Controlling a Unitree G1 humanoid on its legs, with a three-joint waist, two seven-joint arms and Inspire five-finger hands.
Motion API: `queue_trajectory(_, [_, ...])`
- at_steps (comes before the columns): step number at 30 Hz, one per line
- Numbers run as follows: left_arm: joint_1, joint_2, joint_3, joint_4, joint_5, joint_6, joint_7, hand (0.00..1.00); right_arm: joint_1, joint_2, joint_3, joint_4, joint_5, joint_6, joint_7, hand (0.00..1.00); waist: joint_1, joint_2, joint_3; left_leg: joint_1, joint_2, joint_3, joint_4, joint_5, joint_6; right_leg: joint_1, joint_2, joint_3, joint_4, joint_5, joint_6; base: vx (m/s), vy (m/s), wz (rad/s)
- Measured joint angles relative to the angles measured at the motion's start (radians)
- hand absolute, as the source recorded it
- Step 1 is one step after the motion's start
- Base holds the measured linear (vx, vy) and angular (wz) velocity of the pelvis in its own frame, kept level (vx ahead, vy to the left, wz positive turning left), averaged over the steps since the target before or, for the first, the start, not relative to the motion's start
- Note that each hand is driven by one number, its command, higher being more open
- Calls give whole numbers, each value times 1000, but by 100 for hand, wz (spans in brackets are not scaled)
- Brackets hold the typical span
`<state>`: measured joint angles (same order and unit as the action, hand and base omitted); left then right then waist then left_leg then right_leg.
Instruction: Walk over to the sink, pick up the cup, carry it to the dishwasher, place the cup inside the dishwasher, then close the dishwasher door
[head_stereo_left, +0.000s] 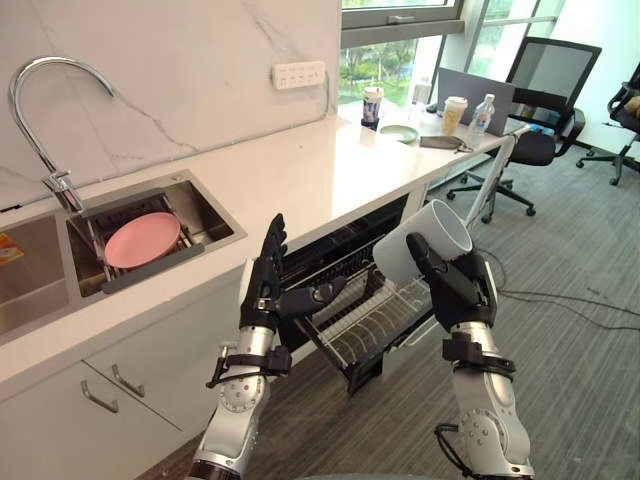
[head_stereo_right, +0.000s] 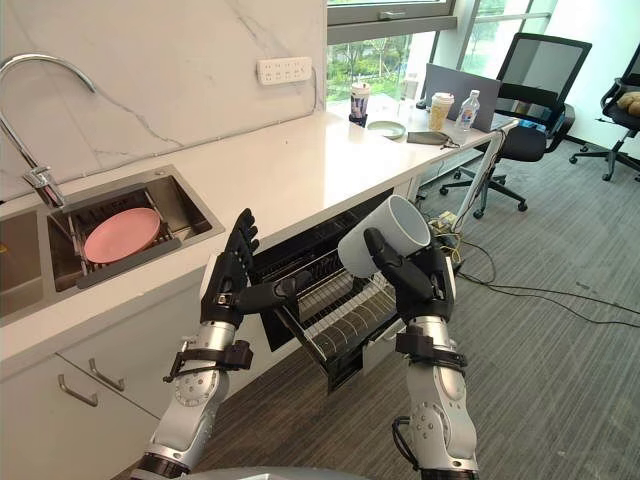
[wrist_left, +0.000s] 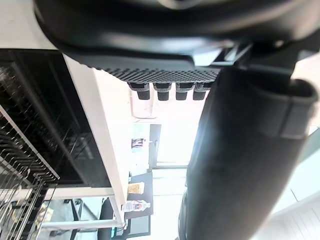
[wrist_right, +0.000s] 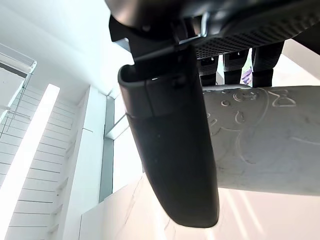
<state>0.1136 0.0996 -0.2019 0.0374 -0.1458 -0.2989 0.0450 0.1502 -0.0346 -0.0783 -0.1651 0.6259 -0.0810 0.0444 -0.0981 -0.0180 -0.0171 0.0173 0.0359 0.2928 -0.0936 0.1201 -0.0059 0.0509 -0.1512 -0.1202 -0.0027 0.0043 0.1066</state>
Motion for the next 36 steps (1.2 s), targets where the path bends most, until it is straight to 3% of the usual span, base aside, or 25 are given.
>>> queue_trajectory(6, [110, 17, -5, 112, -97, 95, -206, 100, 1, -74, -75, 118, -43, 69, -1, 0, 2, 1, 1, -6, -6, -29, 0, 1, -1, 10, -6, -29, -1, -8, 6, 7, 4, 13])
queue_trajectory(13, [177, 57, 6, 285, -111, 121, -231, 100, -62, -169, -128, 301, -85, 121, 26, 0, 19, 1, 14, -14, -14, -94, 0, 3, -2, 54, -8, -101, -29, -19, 14, 21, -10, 29])
queue_trajectory(17, [194, 65, 37, 384, -107, 122, -242, 100, -170, -233, -134, 458, -148, 165, 44, 0, 56, 2, 50, -27, -22, -135, 0, 6, -1, 70, -10, -147, -41, -19, 20, 40, -11, 33])
queue_trajectory(23, [190, 80, 81, 450, -108, 122, -241, 100, -379, -360, -110, 712, -171, 200, 56, 0, 98, 1, 137, -75, -46, -214, 1, 24, 12, 76, -17, -235, -53, -20, 28, 51, -11, 39])
queue_trajectory(36, [115, 111, 107, 516, -109, 122, -241, 100, -756, -525, -10, 1077, -236, 232, 108, 0, 204, 3, 360, -193, -68, -320, 7, 72, 23, 6, -23, -331, -22, -16, 40, 2, 9, 26])
